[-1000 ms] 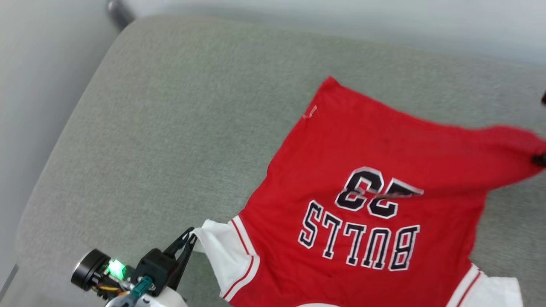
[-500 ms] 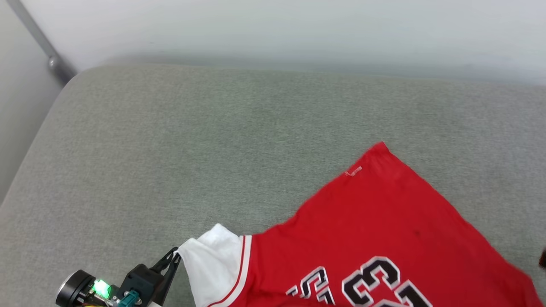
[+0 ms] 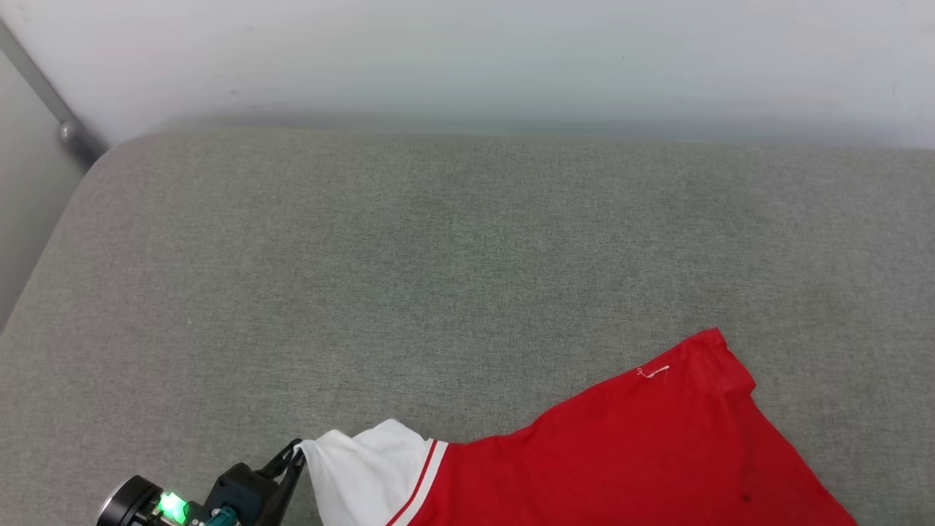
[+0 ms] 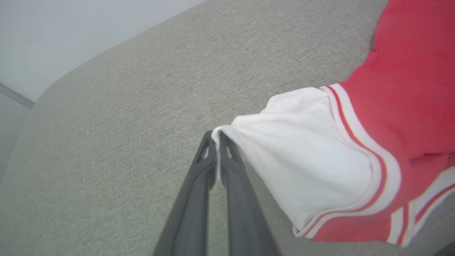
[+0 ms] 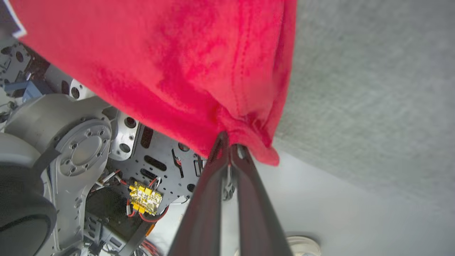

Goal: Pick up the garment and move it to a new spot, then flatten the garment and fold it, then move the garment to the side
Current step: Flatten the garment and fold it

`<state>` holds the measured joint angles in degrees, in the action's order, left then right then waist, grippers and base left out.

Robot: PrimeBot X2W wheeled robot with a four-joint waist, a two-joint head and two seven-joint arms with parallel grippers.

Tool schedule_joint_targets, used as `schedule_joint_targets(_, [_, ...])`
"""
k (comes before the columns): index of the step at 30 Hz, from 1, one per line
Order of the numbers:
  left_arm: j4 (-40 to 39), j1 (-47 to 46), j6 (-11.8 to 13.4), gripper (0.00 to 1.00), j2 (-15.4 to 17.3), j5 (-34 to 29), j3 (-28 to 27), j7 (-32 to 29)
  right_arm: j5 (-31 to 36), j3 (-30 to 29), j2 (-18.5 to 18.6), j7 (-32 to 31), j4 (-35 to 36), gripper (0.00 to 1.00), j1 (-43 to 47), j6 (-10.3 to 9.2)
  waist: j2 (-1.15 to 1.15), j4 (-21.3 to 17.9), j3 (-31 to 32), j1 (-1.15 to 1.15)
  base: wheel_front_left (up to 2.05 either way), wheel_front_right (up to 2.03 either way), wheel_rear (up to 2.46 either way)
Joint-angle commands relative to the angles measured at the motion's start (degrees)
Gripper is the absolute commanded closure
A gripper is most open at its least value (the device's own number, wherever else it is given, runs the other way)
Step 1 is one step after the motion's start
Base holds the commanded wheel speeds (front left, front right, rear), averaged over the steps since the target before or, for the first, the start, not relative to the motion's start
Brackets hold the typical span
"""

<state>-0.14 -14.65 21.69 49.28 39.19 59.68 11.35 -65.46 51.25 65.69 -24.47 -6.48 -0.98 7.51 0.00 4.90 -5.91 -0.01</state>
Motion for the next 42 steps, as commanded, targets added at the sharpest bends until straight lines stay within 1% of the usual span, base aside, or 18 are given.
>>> schedule_joint_targets(1, [0.14, 0.20, 0.06, 1.00, -0.37, 0.33, 0.10, 0.24, 0.28, -1.62, -0.57, 0.92, -0.43, 0.67, 0.05, -0.04, 0.00, 0.01, 0.19, 0.01, 0.00, 0.00, 0.00])
schedule_joint_targets(2, [0.20, 0.21, 0.00, 1.00, -0.38, 0.34, 0.11, 0.21, 0.65, -2.94, -0.59, 1.50, -0.46, 0.00, -0.29, -0.04, 0.00, 0.03, 0.32, 0.01, 0.00, 0.00, 0.00])
schedule_joint_targets(7, [0.33, 0.50, 0.07, 1.00, -0.53, 0.36, 0.29, 0.25, 3.30, -11.45, 0.65, 3.50, 1.52, 0.00, -3.89, -0.04, 0.00, 0.29, 0.73, 0.01, 0.00, 0.00, 0.00])
schedule_joint_targets(11, [0.22, -0.24, -0.20, 1.00, -0.96, -0.11, 0.59, 0.11, 6.52, -17.91, 1.38, 2.60, 4.02, 0.00, -7.83, -0.04, 0.00, 0.89, 0.29, 0.01, 0.00, 0.00, 0.00])
schedule_joint_targets(15, [-0.03, -1.51, -0.37, 1.00, -1.52, -0.78, 0.87, -0.30, 10.04, -22.08, 0.33, -2.06, 8.12, 0.00, -12.77, -0.04, 0.00, 1.74, -0.88, 0.01, 0.00, 0.00, 0.00])
schedule_joint_targets(18, [0.14, -2.47, -0.68, 1.00, -2.03, -1.28, 0.98, -0.32, 13.05, -22.71, -1.26, -7.61, 11.41, 0.00, -17.53, -0.04, 0.00, 2.44, -2.07, 0.01, 0.00, 0.00, 0.00])
schedule_joint_targets(21, [0.41, -3.39, -0.96, 1.00, -2.44, -1.78, 1.08, -0.32, 15.98, -20.64, -3.88, -14.88, 13.95, 0.00, -22.58, -0.04, 0.00, 3.16, -3.17, 0.01, 0.00, 0.00, 0.00])
schedule_joint_targets(23, [0.59, -4.02, -1.11, 1.00, -2.81, -2.01, 1.13, -0.32, 17.48, -18.42, -5.63, -19.90, 14.25, 0.00, -26.23, -0.04, 0.00, 3.69, -3.88, 0.01, 0.00, 0.00, 0.00])
schedule_joint_targets(27, [1.13, -5.20, -1.50, 1.00, -3.97, -2.52, 1.27, -0.07, 20.49, -12.09, -9.44, -28.85, 11.80, 0.00, -32.90, -0.04, 0.00, 4.81, -5.33, 0.01, 0.00, 0.00, 0.00])
schedule_joint_targets(29, [1.39, -5.97, -1.85, 1.00, -4.44, -2.89, 1.39, 0.03, 20.82, -9.71, -11.56, -31.49, 9.50, 0.00, -35.91, -0.04, 0.00, 5.39, -6.31, 0.01, 0.00, 0.00, 0.00])
schedule_joint_targets(33, [2.13, -7.26, -2.38, 1.00, -5.76, -3.35, 1.52, 0.27, 20.44, -5.55, -14.88, -34.95, 4.02, 0.00, -40.42, -0.04, 0.00, 6.66, -8.55, 0.01, 0.00, 0.00, 0.00])
schedule_joint_targets(35, [2.49, -8.07, -2.60, 1.00, -6.31, -3.67, 1.58, 0.42, 20.93, -3.44, -15.56, -35.85, 1.77, 0.00, -42.47, -0.04, 0.00, 7.28, -9.84, 0.01, 0.00, 0.00, 0.00])
schedule_joint_targets(38, [3.11, -9.02, -2.94, 1.00, -7.36, -4.01, 1.61, 0.60, 20.25, -1.51, -17.05, -34.79, -2.39, 0.00, -44.18, -0.04, 0.00, 8.20, -11.55, 0.01, 0.00, 0.00, 0.00])
schedule_joint_targets(39, [3.59, -9.51, -3.25, 1.00, -7.96, -4.15, 1.60, 0.94, 19.86, -0.05, -17.77, -33.82, -4.40, 0.00, -44.81, -0.04, 0.00, 8.76, -12.39, 0.01, 0.00, 0.00, 0.00])
schedule_joint_targets(42, [4.49, -9.97, -3.47, 1.00, -8.47, -4.08, 1.54, 1.16, 19.09, 4.12, -18.34, -32.38, -6.29, 0.00, -44.28, -0.03, 0.00, 9.15, -13.08, 0.01, 0.00, 0.00, 0.00])
